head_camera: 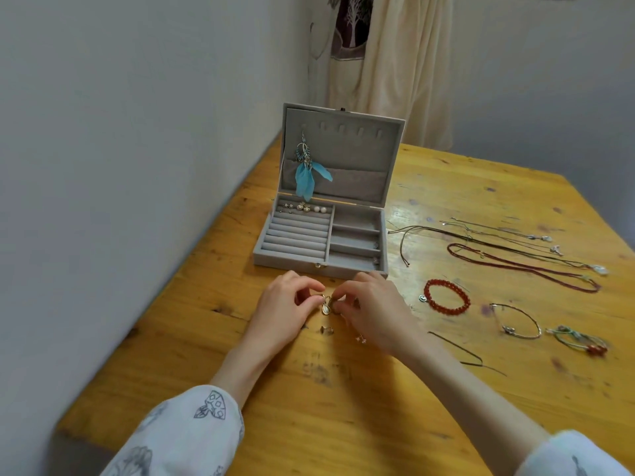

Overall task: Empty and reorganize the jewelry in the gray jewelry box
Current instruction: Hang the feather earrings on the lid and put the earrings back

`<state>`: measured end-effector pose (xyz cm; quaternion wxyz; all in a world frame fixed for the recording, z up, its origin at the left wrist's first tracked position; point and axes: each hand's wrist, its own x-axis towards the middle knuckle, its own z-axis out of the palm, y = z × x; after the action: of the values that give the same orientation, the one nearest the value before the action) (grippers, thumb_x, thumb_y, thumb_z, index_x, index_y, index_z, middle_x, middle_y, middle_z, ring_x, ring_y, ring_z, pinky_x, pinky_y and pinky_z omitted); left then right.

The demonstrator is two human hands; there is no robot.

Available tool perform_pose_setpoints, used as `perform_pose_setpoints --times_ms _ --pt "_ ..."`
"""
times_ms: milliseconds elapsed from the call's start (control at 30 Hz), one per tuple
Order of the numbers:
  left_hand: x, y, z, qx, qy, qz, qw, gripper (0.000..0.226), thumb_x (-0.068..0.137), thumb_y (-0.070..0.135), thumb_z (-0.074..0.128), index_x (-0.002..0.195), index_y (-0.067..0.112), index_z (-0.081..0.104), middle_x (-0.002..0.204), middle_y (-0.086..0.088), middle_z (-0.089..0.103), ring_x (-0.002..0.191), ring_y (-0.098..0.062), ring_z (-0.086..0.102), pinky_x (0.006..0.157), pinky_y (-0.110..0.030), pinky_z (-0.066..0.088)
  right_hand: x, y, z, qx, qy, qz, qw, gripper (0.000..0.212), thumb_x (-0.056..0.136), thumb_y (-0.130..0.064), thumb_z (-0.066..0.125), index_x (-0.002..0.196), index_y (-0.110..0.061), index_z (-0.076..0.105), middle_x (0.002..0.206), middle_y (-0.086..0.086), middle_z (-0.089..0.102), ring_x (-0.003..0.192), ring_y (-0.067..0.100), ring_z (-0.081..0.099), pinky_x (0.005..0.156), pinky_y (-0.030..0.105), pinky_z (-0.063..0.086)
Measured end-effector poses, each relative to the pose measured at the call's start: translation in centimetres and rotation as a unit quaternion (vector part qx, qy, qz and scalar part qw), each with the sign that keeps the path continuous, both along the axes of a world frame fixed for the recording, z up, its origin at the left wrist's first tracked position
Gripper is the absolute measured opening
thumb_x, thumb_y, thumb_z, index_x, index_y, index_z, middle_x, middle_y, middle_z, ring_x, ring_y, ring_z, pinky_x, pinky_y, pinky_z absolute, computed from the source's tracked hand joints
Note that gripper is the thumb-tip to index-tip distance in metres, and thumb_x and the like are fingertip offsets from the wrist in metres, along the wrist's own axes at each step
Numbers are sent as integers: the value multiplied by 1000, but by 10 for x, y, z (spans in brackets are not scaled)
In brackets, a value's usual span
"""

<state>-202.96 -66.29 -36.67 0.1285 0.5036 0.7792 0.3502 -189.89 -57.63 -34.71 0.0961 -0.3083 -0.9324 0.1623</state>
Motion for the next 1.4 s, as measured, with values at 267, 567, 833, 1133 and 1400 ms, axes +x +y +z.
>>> perform_pose_setpoints --times_ms 267,567,833,1133,1400 --pt "-6 -2 7 -4 -20 -15 1000 3 85 25 62 85 25 65 82 16 56 84 -4 52 70 -11 38 -7 4 2 -55 68 -1 996 15 90 -25 56 97 -20 68 92 -6 55 90 10 47 80 22 38" --pt "-42 13 53 41 -68 -9 997 4 84 20 64 87 20 66 83 8 67 79 -2 62 69 -11 49 -41 28 36 -209 180 -18 961 5 89 -20 58 90 -17 63 77 -7 61 74 6 57 69 16 47" --pt "-89 48 84 -62 -37 -66 995 11 86 13 60 80 21 62 76 7 66 73 -3 62 69 -15 49 -69 50 44 -262 162 13 951 6 88 -17 60 82 -17 61 74 -2 69 64 5 65 62 15 51" --pt "-108 96 70 -192 164 10 967 11 84 33 63 92 29 70 98 -1 50 112 -22 38 92 -37 33 -105 83 34 -394 85 -93 910 10 85 -18 64 75 -16 65 53 -1 46 37 8 36 34 17 30" --pt "-107 120 51 -178 208 64 960 20 91 31 54 106 30 66 106 -6 44 115 -30 30 92 -38 26 -137 103 28 -424 140 -206 871 13 82 -10 65 91 -2 67 50 5 49 33 11 45 32 14 30"
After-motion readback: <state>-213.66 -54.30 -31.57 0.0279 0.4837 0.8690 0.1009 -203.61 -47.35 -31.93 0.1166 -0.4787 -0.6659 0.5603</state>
